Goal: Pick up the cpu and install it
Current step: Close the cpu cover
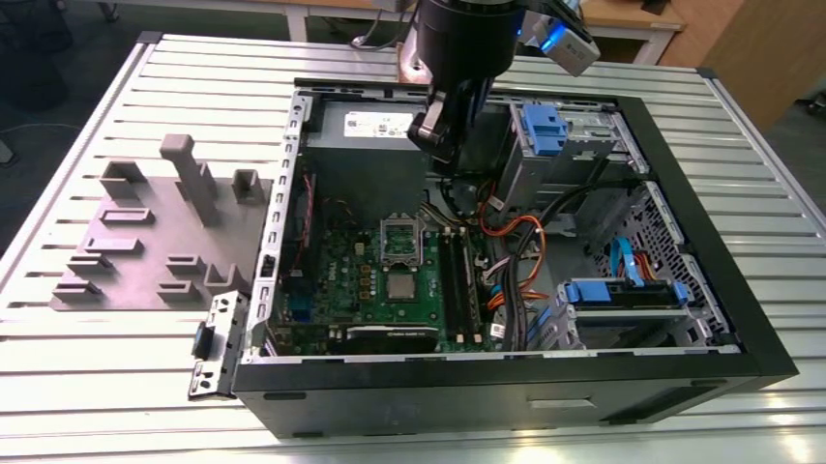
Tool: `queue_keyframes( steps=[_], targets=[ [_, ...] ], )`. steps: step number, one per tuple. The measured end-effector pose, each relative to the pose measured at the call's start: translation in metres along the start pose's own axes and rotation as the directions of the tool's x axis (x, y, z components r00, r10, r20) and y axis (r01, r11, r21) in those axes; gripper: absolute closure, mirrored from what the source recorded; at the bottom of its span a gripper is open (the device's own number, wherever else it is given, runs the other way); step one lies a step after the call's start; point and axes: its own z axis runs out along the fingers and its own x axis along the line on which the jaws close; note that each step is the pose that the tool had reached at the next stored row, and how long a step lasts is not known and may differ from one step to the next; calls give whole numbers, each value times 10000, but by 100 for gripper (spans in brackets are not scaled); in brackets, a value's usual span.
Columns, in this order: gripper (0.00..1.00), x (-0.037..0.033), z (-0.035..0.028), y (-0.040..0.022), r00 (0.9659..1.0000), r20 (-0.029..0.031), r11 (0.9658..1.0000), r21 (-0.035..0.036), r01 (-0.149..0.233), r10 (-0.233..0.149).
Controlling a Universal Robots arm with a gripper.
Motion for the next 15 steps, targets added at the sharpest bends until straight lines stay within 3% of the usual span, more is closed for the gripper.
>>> queue_keyframes(
  steps=[11,15],
  targets=[
    [89,2,1,2,10000,-4,10000,2,0,0],
    [89,57,21,-38,10000,0,10000,1,-3,3]
  ],
)
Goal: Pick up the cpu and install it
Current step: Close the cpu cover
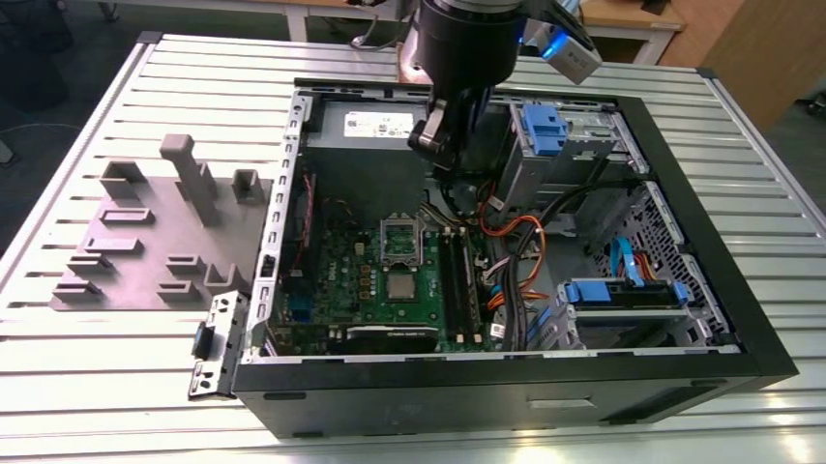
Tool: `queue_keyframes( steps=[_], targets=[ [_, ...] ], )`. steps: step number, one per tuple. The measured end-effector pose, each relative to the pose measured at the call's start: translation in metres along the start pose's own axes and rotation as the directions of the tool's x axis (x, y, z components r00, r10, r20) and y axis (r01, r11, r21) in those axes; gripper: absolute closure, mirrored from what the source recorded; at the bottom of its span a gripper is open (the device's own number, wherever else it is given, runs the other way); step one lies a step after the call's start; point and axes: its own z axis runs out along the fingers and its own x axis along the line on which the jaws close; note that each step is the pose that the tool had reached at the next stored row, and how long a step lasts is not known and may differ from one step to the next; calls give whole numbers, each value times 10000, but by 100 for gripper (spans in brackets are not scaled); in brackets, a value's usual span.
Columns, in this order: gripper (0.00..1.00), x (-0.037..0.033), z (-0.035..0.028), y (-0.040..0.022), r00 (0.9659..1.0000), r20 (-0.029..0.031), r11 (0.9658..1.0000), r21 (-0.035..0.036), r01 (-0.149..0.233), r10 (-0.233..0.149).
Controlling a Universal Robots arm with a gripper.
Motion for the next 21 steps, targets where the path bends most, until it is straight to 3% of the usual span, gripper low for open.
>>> queue_keyframes(
  steps=[3,4,5,7,8,9,15,21],
  targets=[
    [89,-8,39,-26,10000,13,10000,-11,-1,1],
    [89,-15,49,-37,10000,46,10000,-36,-2,2],
    [89,-21,53,-46,9999,128,10000,-88,-3,5],
    [89,-32,57,-63,9991,431,9996,-277,-5,17],
    [89,-37,62,-73,9986,533,9994,-345,-4,22],
    [89,-36,77,-81,9984,570,9993,-365,-5,26],
    [89,-23,185,-94,9979,565,9989,-369,-287,308],
    [89,-35,292,-111,9979,558,9988,-388,-293,314]
  ],
)
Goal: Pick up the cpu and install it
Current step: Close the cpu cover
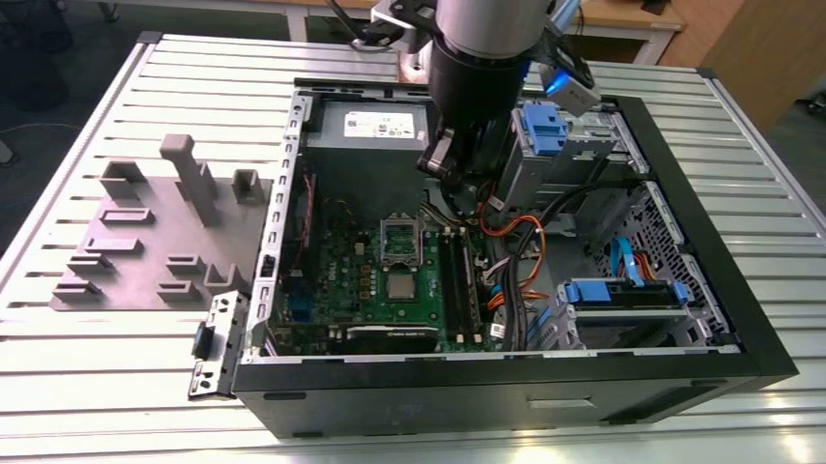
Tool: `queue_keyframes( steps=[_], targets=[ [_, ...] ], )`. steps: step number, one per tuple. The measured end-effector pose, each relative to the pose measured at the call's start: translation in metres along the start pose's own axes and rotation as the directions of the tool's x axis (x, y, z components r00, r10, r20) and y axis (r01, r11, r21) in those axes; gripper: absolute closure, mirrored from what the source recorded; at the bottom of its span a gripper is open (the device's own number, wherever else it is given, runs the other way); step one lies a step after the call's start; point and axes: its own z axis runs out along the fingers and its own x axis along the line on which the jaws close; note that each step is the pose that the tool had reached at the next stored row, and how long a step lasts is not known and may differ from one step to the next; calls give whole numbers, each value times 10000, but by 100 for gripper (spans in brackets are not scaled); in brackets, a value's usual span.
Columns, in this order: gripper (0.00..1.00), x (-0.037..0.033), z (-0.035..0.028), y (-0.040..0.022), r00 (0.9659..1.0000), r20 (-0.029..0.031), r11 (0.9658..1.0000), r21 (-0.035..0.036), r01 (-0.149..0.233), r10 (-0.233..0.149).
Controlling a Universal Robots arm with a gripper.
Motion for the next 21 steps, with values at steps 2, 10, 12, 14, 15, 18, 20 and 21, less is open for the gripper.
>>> queue_keyframes(
  steps=[2,10,12,14,15,18,20,21],
  targets=[
    [89,1,4,0,10000,-4,10000,-3,-2,2],
    [89,-1,60,-14,10000,-78,9999,-121,-7,6],
    [89,-3,85,-21,10000,-91,9999,-141,-9,8],
    [89,-1,101,-22,10000,-89,9999,-143,-11,10],
    [89,0,110,-23,10000,-89,9999,-143,-10,8],
    [89,6,155,-29,10000,-89,9999,-143,-8,7],
    [89,15,185,-36,10000,-89,9999,-143,-9,8],
    [89,20,198,-41,10000,-91,9999,-143,-9,8]
  ],
)
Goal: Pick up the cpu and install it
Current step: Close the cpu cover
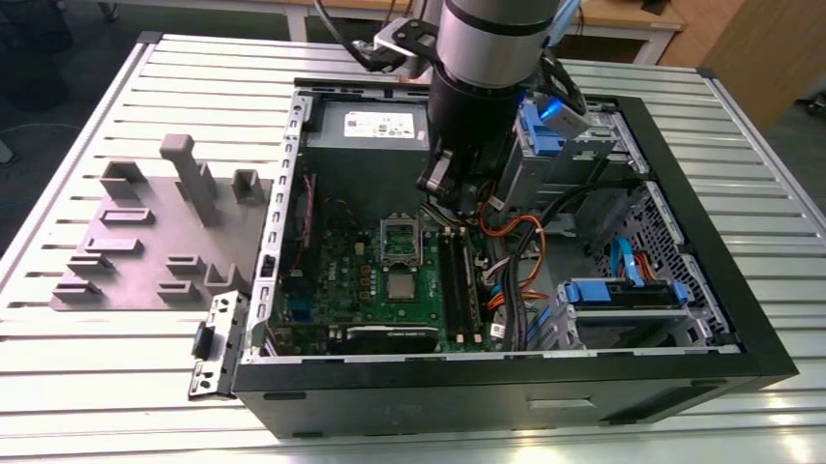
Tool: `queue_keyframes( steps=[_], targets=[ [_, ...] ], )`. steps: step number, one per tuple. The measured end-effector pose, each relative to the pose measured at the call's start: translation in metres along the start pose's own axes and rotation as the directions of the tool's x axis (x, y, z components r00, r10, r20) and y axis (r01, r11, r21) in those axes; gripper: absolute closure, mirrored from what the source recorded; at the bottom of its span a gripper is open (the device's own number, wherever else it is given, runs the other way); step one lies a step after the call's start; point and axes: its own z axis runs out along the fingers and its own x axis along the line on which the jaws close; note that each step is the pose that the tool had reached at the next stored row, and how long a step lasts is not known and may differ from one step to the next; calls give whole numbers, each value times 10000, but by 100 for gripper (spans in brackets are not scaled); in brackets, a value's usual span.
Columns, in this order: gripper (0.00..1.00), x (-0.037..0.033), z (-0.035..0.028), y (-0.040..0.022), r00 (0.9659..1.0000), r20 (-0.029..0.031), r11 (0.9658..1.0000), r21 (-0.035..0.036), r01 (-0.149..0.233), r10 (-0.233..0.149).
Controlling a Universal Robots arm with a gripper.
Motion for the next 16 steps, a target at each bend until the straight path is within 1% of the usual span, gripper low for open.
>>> queue_keyframes(
  steps=[4,7,11,13,16],
  targets=[
    [89,37,38,-32,10000,10,10000,-5,0,0],
    [89,27,60,-52,10000,20,10000,-14,0,0],
    [89,-8,88,-107,10000,17,10000,-24,-1,1],
    [89,-13,110,-115,10000,18,10000,-26,0,0],
    [89,-11,160,-118,10000,17,10000,-26,-2,2]
  ],
)
